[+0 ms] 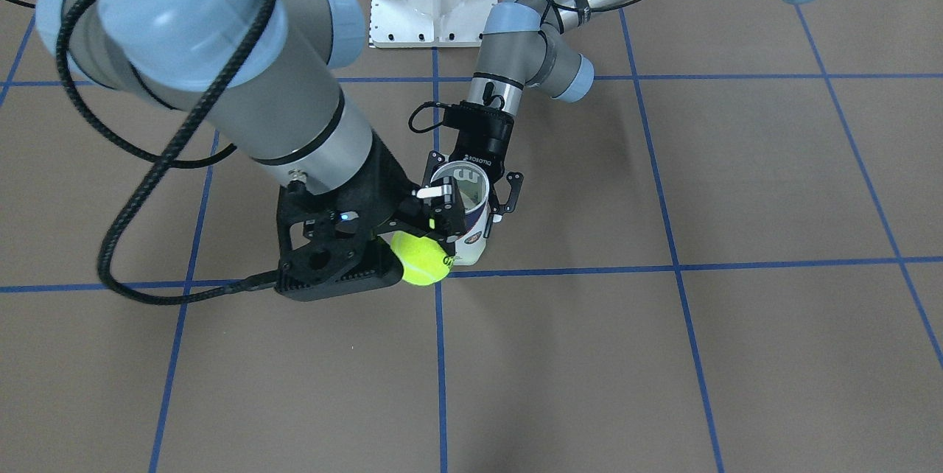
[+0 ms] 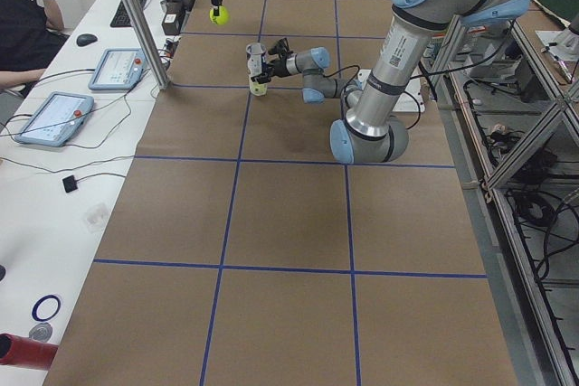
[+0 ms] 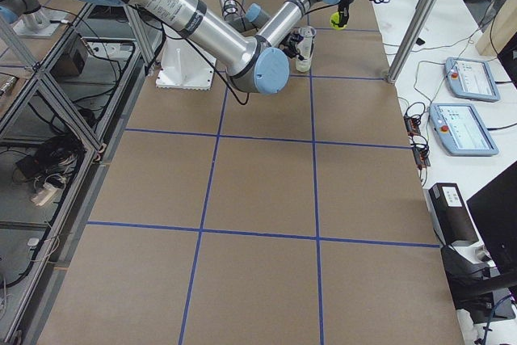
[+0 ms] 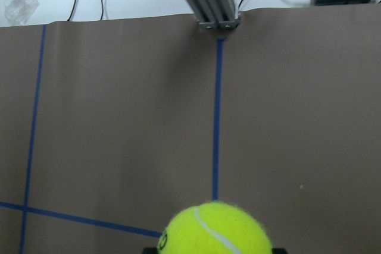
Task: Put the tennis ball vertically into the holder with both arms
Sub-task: 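Lift the second ball and carry it above the can with the right gripper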
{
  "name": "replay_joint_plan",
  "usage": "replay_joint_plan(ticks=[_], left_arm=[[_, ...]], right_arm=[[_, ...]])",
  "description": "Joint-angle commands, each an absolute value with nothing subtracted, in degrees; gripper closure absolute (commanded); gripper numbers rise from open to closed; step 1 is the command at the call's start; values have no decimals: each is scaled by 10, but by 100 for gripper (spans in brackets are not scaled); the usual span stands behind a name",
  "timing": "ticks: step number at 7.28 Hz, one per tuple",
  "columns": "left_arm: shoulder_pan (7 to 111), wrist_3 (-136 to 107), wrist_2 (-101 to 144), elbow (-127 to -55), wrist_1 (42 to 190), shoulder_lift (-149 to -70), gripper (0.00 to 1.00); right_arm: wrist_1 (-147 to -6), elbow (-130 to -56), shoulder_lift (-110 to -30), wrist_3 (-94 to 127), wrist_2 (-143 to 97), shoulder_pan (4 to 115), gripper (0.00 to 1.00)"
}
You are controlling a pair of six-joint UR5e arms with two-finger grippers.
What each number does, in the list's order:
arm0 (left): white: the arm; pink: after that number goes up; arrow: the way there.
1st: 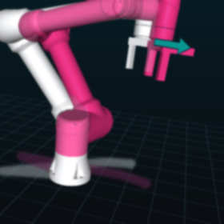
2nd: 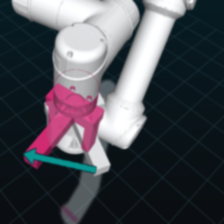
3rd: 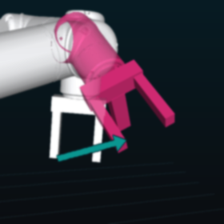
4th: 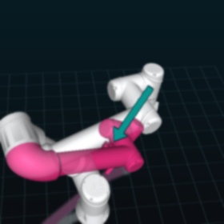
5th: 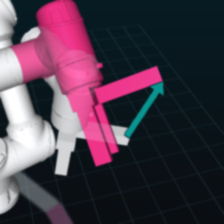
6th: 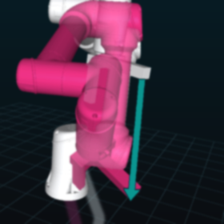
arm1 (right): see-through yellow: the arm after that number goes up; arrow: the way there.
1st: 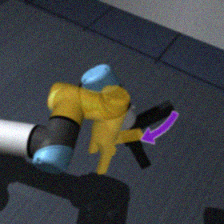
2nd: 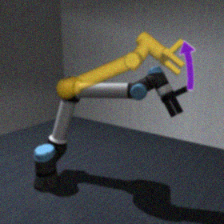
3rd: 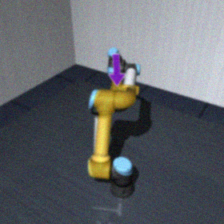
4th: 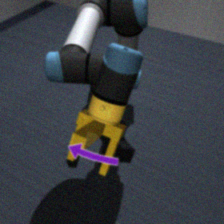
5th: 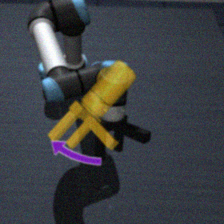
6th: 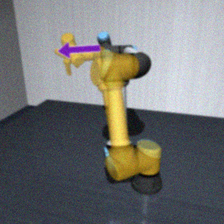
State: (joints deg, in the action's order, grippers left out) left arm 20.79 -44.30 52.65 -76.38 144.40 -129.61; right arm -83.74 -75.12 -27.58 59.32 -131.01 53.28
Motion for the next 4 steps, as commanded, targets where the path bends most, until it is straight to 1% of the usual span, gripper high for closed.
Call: replay_joint_plan(ticks=[1, 2, 4], left_arm=[[208, -443, 526, -764, 1444, -1296, 17], [208, -443, 526, -764, 1444, -1296, 17], [209, -443, 526, -764, 1444, -1296, 17]], right_arm=[[-867, -782, -275, 610, -1308, 504, 100], [-881, -806, -283, 613, -1308, 498, 100], [-901, -817, -286, 614, -1305, 479, 100]])
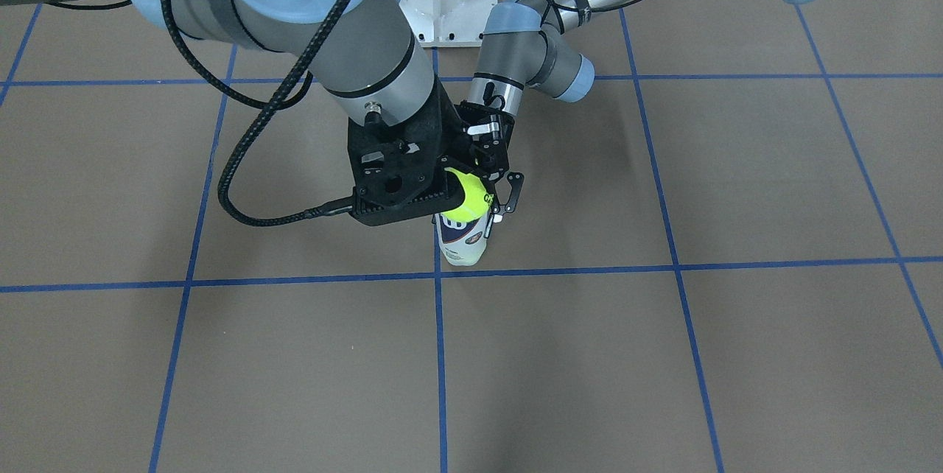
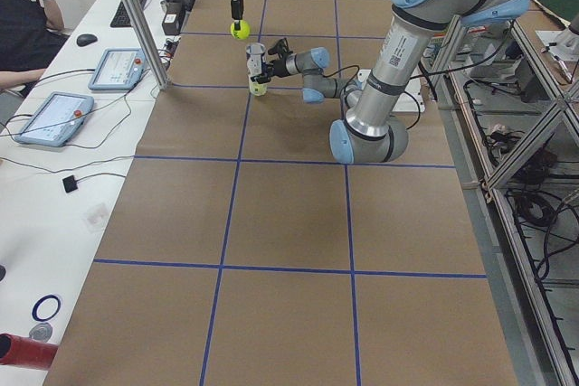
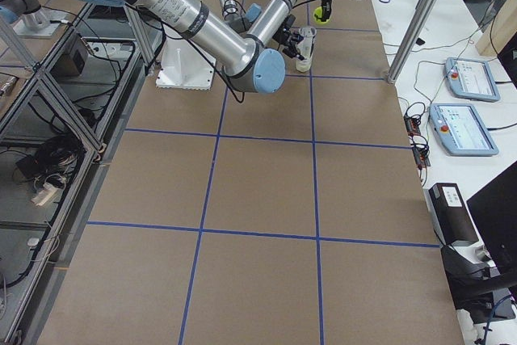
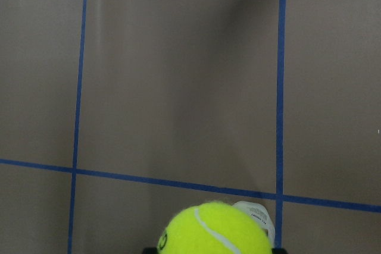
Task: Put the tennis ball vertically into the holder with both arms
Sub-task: 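Lift the second ball and carry it above the can with the right gripper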
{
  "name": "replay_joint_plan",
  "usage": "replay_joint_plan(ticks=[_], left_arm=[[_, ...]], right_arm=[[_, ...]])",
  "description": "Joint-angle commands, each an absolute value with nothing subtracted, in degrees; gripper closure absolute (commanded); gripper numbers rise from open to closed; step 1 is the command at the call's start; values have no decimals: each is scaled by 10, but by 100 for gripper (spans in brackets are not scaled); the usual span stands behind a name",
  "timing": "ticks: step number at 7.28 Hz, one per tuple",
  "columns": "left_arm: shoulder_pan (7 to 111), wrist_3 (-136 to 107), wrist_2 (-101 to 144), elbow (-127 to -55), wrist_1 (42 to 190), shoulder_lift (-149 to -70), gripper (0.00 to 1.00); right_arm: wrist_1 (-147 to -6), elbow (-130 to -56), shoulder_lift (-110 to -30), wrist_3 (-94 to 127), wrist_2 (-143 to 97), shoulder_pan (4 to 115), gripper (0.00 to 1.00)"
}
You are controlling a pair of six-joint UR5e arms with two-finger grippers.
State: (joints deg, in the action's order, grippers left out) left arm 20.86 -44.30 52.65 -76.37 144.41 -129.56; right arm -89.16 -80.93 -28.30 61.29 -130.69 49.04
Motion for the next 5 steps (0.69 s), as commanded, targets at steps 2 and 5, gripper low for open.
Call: replay_joint_plan(ticks=[2, 5], left_arm=[[210, -443, 526, -763, 1444, -1296, 17], [210, -443, 526, -763, 1444, -1296, 17]], right_arm=[[-903, -817, -295, 614, -1303, 468, 100], [-905, -819, -304, 614, -1299, 459, 51]])
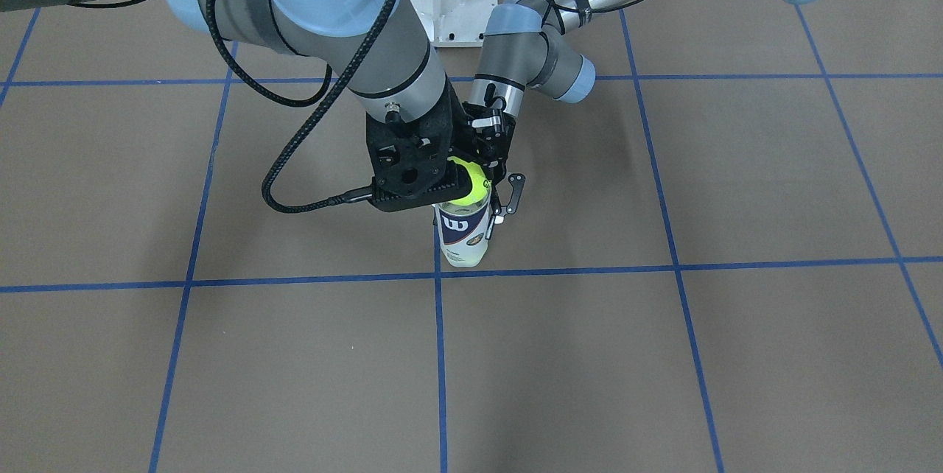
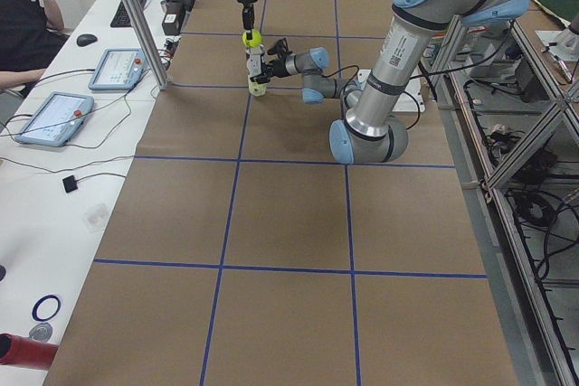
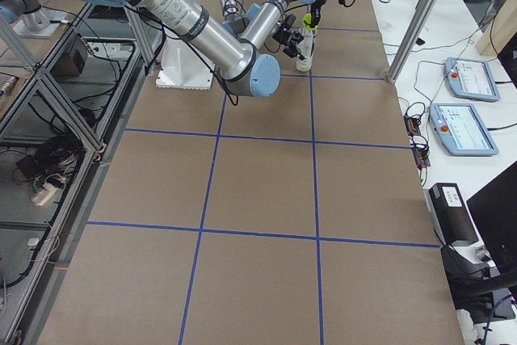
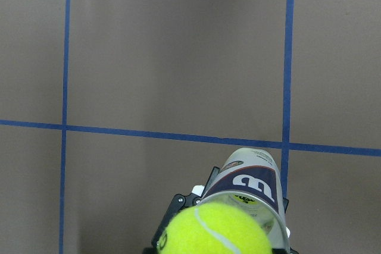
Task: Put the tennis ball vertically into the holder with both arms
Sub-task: 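Open the right gripper to drop the second ball into the can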
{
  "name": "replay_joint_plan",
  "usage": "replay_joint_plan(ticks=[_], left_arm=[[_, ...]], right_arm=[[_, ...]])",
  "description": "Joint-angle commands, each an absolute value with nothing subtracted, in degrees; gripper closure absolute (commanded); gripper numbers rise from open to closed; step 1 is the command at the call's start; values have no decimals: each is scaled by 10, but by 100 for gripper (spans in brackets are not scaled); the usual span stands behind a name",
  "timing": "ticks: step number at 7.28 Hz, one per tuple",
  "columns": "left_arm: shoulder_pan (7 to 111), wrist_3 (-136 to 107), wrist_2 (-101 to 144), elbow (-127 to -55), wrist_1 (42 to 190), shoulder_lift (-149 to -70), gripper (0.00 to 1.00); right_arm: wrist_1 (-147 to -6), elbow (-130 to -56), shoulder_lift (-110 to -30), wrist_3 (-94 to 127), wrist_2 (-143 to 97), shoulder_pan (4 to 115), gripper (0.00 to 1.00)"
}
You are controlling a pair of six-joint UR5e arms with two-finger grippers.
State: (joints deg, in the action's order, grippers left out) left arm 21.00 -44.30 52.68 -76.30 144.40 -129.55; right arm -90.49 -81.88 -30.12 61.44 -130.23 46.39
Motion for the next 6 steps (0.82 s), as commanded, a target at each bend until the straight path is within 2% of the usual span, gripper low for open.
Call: replay_joint_plan(ticks=[1, 5, 6], left_arm=[[210, -443, 526, -763, 1444, -1295, 17], [210, -443, 527, -763, 1444, -1295, 17], [210, -443, 526, -763, 1444, -1295, 10]], right_arm=[[-905, -819, -303, 614, -1282, 451, 2], [-904, -824, -303, 614, -1279, 450, 1], [-904, -827, -304, 614, -1279, 450, 1]])
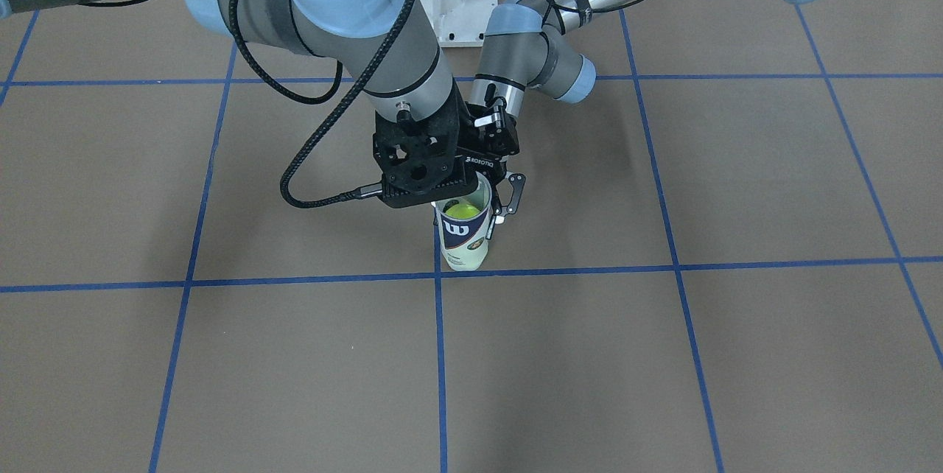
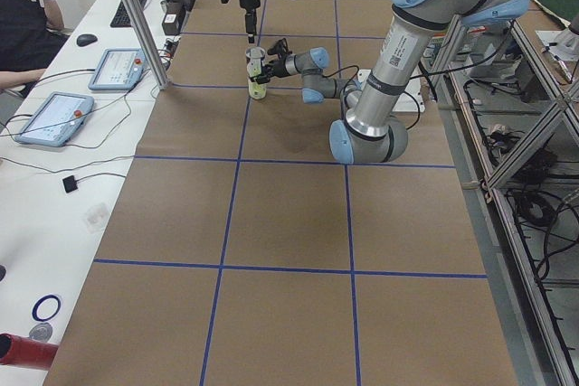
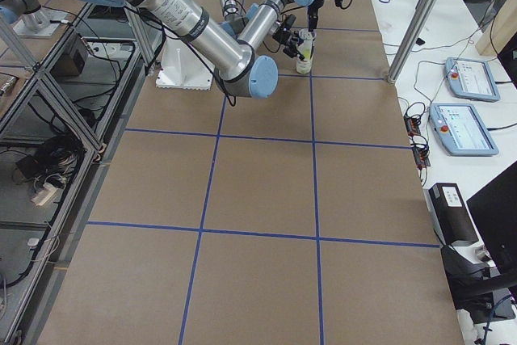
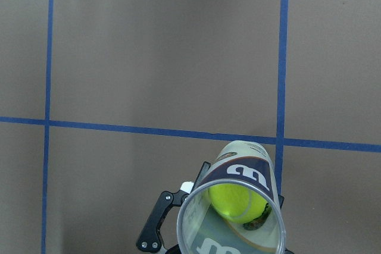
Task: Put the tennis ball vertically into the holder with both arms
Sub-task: 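Open the right gripper to drop the second ball into the can, then open the left gripper off the can while the right gripper rises away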
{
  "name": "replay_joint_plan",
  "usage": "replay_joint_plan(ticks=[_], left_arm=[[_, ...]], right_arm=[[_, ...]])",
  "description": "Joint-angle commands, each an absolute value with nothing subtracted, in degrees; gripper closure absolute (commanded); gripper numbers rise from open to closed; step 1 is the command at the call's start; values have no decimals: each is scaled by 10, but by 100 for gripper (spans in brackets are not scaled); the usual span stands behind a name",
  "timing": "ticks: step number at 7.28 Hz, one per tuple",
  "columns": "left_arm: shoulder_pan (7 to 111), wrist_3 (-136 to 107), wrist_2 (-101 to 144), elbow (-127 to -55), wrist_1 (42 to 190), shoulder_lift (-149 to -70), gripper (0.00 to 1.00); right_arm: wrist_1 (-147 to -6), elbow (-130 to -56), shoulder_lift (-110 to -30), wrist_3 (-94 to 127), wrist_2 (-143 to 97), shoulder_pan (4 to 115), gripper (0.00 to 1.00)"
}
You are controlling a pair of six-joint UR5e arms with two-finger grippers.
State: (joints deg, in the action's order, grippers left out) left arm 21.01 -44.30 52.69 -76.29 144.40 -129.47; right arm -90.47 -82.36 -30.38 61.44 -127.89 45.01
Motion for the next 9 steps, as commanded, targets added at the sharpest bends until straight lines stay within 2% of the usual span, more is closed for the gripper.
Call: replay_joint_plan(ticks=[1, 9], left_arm=[[211, -442, 526, -762, 1444, -1293, 1], [206, -442, 527, -770, 1443, -1283, 1]], right_arm=[[-905, -831, -306, 614, -1279, 450, 1], [-905, -844, -309, 614, -1280, 451, 1]])
